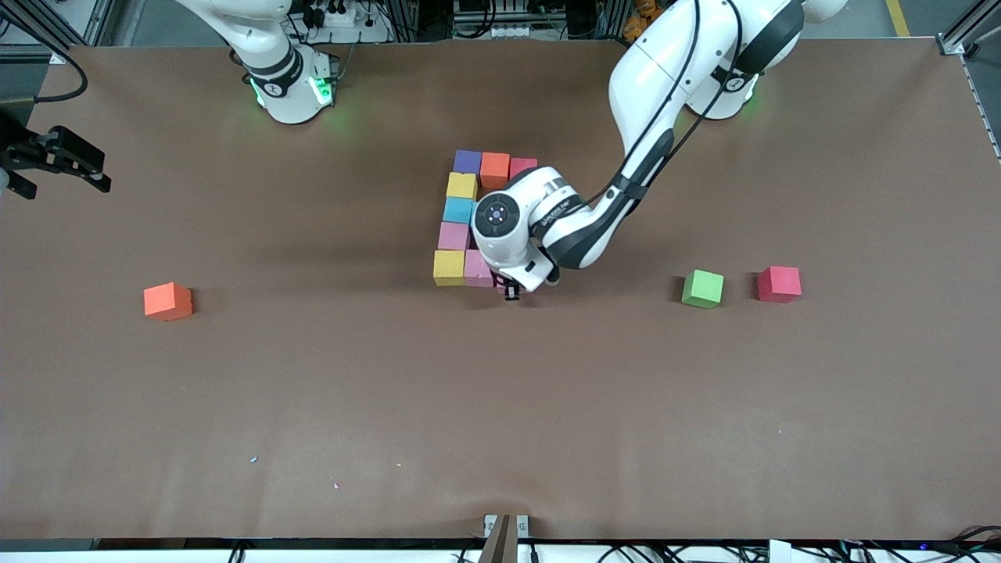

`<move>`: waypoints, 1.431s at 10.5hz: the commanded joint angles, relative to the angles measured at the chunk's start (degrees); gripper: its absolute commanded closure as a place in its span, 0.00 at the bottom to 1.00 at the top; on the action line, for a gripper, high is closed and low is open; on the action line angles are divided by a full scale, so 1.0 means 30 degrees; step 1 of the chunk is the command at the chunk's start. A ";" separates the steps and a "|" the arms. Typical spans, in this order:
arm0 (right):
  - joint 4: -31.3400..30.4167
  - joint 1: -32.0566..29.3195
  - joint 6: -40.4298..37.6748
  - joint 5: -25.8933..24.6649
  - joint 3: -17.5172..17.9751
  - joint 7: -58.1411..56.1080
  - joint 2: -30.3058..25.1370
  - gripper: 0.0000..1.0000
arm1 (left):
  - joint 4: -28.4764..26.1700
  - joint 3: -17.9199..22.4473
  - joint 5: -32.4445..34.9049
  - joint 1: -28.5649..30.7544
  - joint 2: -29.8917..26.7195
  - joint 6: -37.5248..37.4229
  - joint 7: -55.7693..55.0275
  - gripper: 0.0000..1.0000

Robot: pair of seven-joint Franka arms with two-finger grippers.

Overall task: Arrange 11 blocks into digit 3
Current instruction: 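Lower the pink block beside the purple block and open the left gripper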

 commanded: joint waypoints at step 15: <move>0.2992 0.4275 -0.1268 -0.0047 -0.4214 -0.0261 0.2540 0.00 | -0.0718 -0.0021 0.0707 -0.0364 -0.0327 0.0719 -0.0049 0.00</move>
